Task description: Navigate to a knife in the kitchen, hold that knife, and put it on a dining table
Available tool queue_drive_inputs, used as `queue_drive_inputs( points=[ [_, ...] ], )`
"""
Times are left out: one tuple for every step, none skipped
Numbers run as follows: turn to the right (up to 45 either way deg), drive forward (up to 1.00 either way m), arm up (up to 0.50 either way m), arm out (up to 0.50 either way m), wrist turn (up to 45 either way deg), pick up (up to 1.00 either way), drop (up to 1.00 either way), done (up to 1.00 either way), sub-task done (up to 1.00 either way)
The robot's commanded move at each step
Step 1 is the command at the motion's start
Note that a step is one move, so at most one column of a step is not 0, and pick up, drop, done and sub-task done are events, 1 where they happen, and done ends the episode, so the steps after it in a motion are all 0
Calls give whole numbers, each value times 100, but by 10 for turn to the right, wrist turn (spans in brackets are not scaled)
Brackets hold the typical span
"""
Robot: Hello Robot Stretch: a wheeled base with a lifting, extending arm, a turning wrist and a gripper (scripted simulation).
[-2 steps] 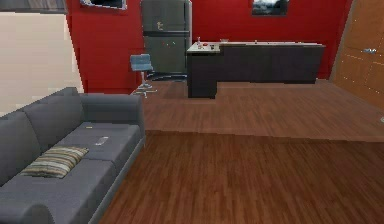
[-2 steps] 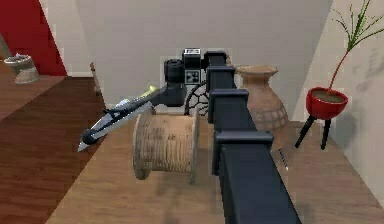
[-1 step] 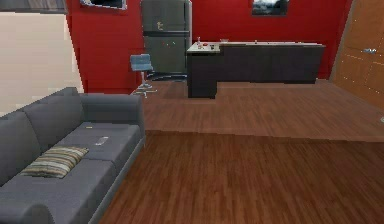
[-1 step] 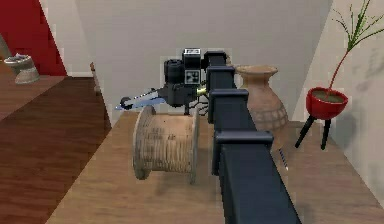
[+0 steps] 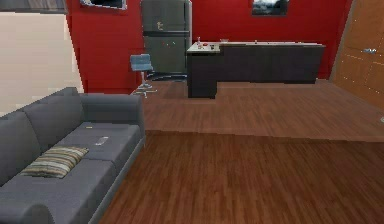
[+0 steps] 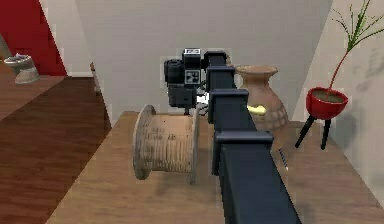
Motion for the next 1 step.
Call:
queue_drive_inputs(
  points=[
    [0, 0, 0, 0, 30, 0, 0, 0, 0]
  ],
)
